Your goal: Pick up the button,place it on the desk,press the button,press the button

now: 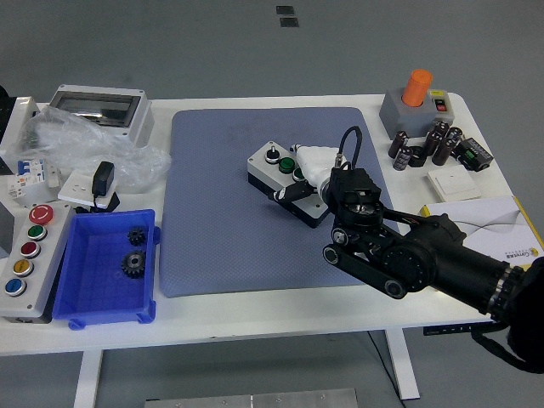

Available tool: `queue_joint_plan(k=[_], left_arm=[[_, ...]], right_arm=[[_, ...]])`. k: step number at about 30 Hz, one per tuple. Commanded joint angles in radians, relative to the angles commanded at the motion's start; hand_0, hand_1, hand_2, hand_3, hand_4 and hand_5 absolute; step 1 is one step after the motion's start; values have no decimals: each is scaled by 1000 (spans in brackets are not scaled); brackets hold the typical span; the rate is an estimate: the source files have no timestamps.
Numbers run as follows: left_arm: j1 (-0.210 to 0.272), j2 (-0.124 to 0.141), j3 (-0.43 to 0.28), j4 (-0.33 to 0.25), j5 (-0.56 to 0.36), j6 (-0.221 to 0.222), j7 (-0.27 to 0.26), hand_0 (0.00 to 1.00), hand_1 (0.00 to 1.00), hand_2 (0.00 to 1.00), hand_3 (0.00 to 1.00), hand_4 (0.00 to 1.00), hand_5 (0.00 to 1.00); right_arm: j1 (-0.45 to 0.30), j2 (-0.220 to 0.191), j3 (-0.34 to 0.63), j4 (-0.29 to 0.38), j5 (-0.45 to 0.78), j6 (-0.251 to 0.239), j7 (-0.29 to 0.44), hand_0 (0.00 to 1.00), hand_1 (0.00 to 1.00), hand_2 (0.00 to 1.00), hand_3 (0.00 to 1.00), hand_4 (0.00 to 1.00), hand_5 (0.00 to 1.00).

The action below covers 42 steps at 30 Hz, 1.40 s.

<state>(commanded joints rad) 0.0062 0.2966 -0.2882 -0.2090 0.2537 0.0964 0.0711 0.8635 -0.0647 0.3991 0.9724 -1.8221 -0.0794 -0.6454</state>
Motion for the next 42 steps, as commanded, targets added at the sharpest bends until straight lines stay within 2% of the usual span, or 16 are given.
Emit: queue_joint_plan(k=[4, 5, 15, 22, 23, 25, 28, 29, 34, 35, 40, 41, 42], left_arm=[[-1, 0, 0, 0, 0, 0, 0, 617, 647, 604, 629, 650, 334], [-1, 0, 1, 0, 0, 0, 0, 617, 646, 604, 629, 648, 335], [1, 0, 3, 0, 1, 1, -1, 617, 646, 604, 630, 647, 336], [3, -1, 1, 0, 2, 2, -2, 617, 646, 604, 629, 645, 334], [4, -1, 1, 0, 1, 2, -2, 617, 646, 604, 628, 643, 336], [5, -1, 2, 0, 0, 3, -3, 617, 646, 604, 628, 643, 336], [8, -1, 2, 0, -1, 4, -3, 617, 646, 604, 628, 643, 336], [9, -1, 1, 0, -1, 4, -4, 617, 646, 605, 627, 643, 337], [10, -2, -3, 0, 1, 5, -5, 617, 646, 605, 627, 643, 337], [10, -2, -3, 0, 1, 5, -5, 617, 646, 606, 629, 641, 341], [10, -3, -5, 0, 1, 6, -6, 617, 646, 606, 629, 641, 341], [10, -3, -5, 0, 1, 6, -6, 617, 646, 606, 629, 641, 345], [9, -3, -5, 0, 1, 6, -7, 617, 646, 606, 629, 641, 345]], right_arm=[[1, 2, -6, -6, 2, 0, 0, 241, 581, 578, 700, 828, 330], [1, 3, -9, -10, 2, -1, 0, 207, 530, 510, 566, 733, 291], [3, 8, -34, -23, 2, -14, 0, 190, 509, 493, 528, 704, 286], [-1, 10, -46, -21, -4, -40, 0, 190, 506, 498, 525, 694, 277], [-2, 9, -47, -19, -5, -44, 0, 188, 496, 491, 492, 679, 283], [-3, 4, -48, -12, -8, -53, 0, 188, 496, 491, 492, 679, 283], [-2, -8, -53, 8, -3, -62, 0, 188, 496, 491, 492, 679, 283], [-1, -14, -57, 18, 0, -66, 0, 196, 494, 474, 436, 684, 127], [6, -44, -85, 59, 18, -77, 0, 196, 494, 474, 436, 684, 127], [9, -52, -95, 69, 24, -80, 0, 251, 496, 452, 358, 578, 22], [33, -95, -164, 119, 43, -110, 39, 251, 496, 452, 358, 578, 22], [39, -105, -182, 130, 46, -120, 55, 374, 516, 463, 350, 547, 2], [45, -114, -197, 139, 47, -129, 69, 374, 516, 463, 350, 547, 2]])
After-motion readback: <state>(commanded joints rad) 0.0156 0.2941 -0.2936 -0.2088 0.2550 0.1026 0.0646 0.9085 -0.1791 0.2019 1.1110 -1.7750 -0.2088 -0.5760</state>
